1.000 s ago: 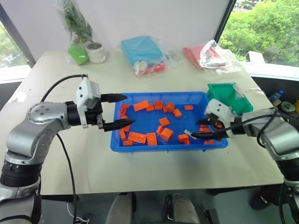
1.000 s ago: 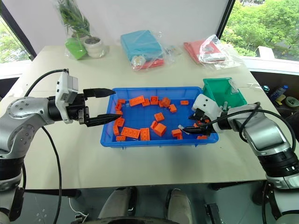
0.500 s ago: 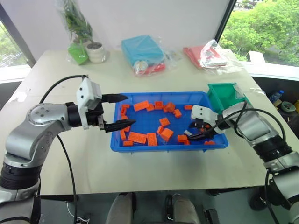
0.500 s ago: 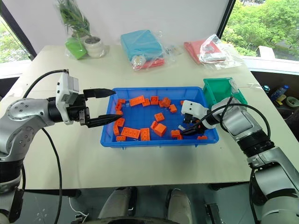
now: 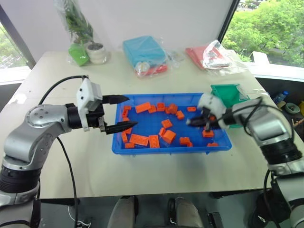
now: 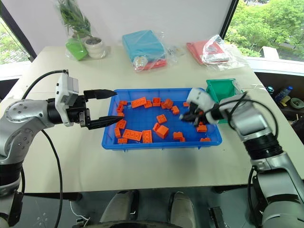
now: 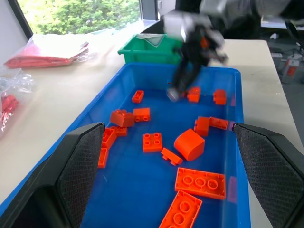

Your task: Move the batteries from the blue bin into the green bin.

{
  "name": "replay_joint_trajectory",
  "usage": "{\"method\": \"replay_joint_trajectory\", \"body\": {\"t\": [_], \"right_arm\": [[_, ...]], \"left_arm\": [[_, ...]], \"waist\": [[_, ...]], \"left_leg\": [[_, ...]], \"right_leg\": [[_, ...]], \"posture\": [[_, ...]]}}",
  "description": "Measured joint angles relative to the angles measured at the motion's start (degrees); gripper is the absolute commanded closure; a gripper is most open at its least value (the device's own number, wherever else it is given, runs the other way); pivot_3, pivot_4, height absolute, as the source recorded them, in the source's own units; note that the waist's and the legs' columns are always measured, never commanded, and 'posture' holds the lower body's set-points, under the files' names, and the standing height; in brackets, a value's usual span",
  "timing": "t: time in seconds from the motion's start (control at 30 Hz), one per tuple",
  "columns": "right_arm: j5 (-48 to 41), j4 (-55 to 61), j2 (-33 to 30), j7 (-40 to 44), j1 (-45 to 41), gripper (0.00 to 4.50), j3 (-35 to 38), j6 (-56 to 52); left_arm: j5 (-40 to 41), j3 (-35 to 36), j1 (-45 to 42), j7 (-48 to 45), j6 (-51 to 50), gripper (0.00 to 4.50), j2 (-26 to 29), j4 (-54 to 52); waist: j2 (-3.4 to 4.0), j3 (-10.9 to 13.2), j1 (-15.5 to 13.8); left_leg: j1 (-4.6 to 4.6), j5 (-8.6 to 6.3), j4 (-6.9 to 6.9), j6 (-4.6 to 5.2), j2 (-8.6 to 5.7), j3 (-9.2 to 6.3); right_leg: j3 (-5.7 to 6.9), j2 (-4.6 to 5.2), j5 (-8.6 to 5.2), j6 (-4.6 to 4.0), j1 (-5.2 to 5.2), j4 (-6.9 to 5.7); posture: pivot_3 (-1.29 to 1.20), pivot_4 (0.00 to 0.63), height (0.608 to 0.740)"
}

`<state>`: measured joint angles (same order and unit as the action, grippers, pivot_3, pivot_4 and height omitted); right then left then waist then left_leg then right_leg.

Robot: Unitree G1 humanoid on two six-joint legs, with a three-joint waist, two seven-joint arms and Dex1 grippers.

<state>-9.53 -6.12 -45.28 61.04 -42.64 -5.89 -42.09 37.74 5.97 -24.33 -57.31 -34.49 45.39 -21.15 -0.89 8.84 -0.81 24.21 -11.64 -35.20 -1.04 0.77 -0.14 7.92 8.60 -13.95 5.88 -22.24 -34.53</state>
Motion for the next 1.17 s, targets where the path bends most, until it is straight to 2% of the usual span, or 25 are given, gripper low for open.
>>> {"method": "replay_joint_trajectory", "body": {"t": [0.17,0.2,0.4,0.5,0.53,0.63,0.8,0.97,1.17], "right_arm": [[1.1,-8.3,-3.5,-10.0,-3.9,4.49,8.9,-0.7],[1.2,-9.6,-3.6,-10.8,-3.8,3.43,9.8,-0.8],[3.8,-16.9,-3.0,-16.7,-2.0,0.33,9.8,4.8],[3.2,-17.7,-3.4,-17.1,-1.9,0.25,11.1,7.1],[-1.3,-13.0,-5.8,-9.9,1.3,0.25,12.5,7.1],[-7.1,-4.4,-11.7,1.8,9.1,0.25,15.1,9.1],[-11.4,0.8,-18.7,14.4,24.2,0.25,19.2,12.1],[-11.7,0.5,-20.2,17.0,29.9,0.25,22.6,15.1],[-12.2,0.5,-17.6,12.7,30.3,0.25,24.3,16.1]], "left_arm": [[-0.1,-0.3,0.0,-0.1,0.1,0.00,-0.7,0.9],[-0.2,-0.4,-0.1,-0.1,0.1,0.00,-0.8,1.3],[-1.0,-1.7,-1.5,-1.1,1.0,0.00,-1.7,3.2],[-1.0,-2.0,-2.5,-1.5,1.4,0.00,-1.8,3.8],[-1.1,-2.1,-2.6,-1.9,1.5,0.00,-1.5,4.4],[-1.4,-1.8,-2.3,-2.4,1.7,0.00,-0.7,5.1],[-0.8,1.1,-0.2,-3.7,1.4,0.00,2.1,5.4],[0.4,4.6,3.5,-5.7,1.1,0.00,5.5,5.1],[0.5,9.7,8.3,-6.1,0.3,0.00,8.4,5.4]], "waist": [[-0.05,0.0,-0.5],[-0.06,0.0,-0.5],[0.06,0.0,0.2],[0.09,0.0,0.3],[0.14,0.1,0.1],[0.13,0.1,-0.3],[0.13,0.1,0.1],[0.24,0.1,0.4],[0.23,0.1,0.0]], "left_leg": [[0.00,-0.01,0.02,-0.01,-0.05,0.01],[0.00,-0.01,0.03,0.00,-0.05,0.05],[0.07,0.02,0.01,0.03,-0.05,0.08],[0.06,0.02,0.02,0.03,-0.04,0.07],[0.04,0.02,0.03,0.03,-0.03,0.05],[0.06,0.01,0.01,0.04,-0.04,-0.02],[-0.07,-0.09,-0.05,-0.13,0.05,0.04],[-0.21,-0.11,0.05,-0.15,0.15,0.21],[-0.20,-0.12,0.04,-0.17,0.17,0.21]], "right_leg": [[0.01,0.01,0.00,-0.02,-0.07,0.20],[0.01,0.01,0.01,-0.01,-0.04,0.20],[-0.01,0.01,0.07,0.02,0.00,0.01],[-0.02,0.00,0.07,0.04,-0.02,-0.03],[-0.02,0.00,0.06,0.05,0.02,-0.04],[0.01,0.01,0.06,0.06,0.11,0.06],[0.01,0.04,-0.14,0.16,0.28,0.23],[-0.01,0.04,-0.14,0.12,0.23,0.21],[0.00,0.07,-0.14,0.10,0.00,0.25]], "posture": [[0.00,0.150,0.681],[0.00,0.150,0.681],[0.00,0.150,0.681],[0.00,0.150,0.681],[0.00,0.150,0.681],[0.00,0.150,0.681],[0.00,0.150,0.681],[0.00,0.150,0.681],[0.00,0.150,0.681]]}}
